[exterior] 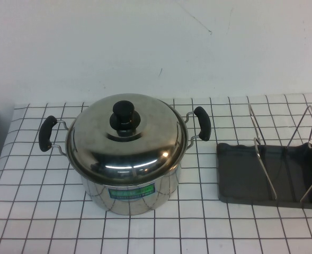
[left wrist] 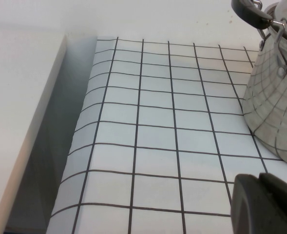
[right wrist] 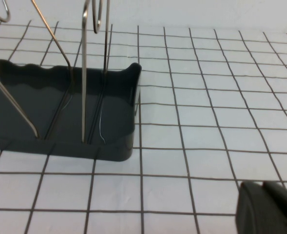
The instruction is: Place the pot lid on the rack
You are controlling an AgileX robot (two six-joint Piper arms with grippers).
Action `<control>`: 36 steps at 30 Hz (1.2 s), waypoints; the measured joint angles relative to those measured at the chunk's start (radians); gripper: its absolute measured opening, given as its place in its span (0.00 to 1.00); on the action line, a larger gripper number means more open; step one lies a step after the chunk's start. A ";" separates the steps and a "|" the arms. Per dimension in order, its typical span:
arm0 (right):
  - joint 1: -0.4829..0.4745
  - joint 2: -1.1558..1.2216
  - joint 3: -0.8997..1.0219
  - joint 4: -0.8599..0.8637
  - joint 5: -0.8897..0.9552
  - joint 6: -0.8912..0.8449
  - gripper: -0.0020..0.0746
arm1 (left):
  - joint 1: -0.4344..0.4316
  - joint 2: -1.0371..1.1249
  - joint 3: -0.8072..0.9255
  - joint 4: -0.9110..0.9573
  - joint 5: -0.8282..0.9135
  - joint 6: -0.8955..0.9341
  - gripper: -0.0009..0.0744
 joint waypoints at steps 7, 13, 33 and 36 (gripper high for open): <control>0.000 0.000 0.000 0.000 0.000 0.000 0.02 | 0.000 0.000 0.000 0.000 0.000 0.000 0.01; 0.000 0.000 0.000 0.000 0.000 0.000 0.02 | 0.000 0.000 0.000 0.000 0.000 0.000 0.01; 0.000 0.000 0.000 0.000 0.000 0.000 0.02 | 0.000 0.000 0.000 0.042 0.000 0.002 0.01; 0.000 0.000 0.000 0.000 0.000 0.000 0.02 | 0.000 0.000 0.000 0.046 0.000 0.002 0.01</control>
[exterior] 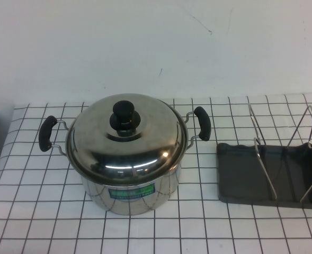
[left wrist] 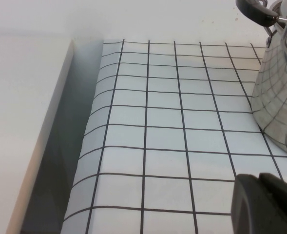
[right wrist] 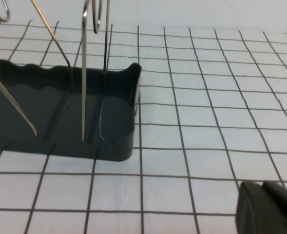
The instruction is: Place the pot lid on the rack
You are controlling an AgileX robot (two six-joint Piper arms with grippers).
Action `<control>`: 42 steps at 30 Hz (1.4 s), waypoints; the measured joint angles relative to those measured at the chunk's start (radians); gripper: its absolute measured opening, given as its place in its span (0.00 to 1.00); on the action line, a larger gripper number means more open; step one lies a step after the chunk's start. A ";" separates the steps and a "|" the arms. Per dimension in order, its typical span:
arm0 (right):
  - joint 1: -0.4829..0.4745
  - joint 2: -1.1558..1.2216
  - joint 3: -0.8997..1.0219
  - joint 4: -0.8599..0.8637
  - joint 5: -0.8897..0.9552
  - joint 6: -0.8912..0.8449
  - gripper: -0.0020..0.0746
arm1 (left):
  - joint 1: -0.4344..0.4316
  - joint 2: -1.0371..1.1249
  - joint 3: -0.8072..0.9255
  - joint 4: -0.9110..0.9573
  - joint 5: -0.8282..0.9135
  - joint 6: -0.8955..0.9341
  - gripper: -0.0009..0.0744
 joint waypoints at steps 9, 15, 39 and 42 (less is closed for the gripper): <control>0.000 0.000 0.000 0.000 0.000 0.000 0.02 | 0.000 0.000 0.000 0.002 0.002 0.000 0.01; 0.000 0.000 0.000 -0.002 0.000 0.000 0.02 | 0.000 0.000 0.000 0.002 0.002 -0.002 0.01; 0.000 0.000 0.004 -0.019 -1.004 0.000 0.02 | 0.000 0.000 0.005 0.193 -0.879 0.000 0.01; 0.000 0.000 0.004 -0.018 -1.024 0.002 0.02 | 0.000 -0.002 0.005 0.186 -0.885 0.002 0.01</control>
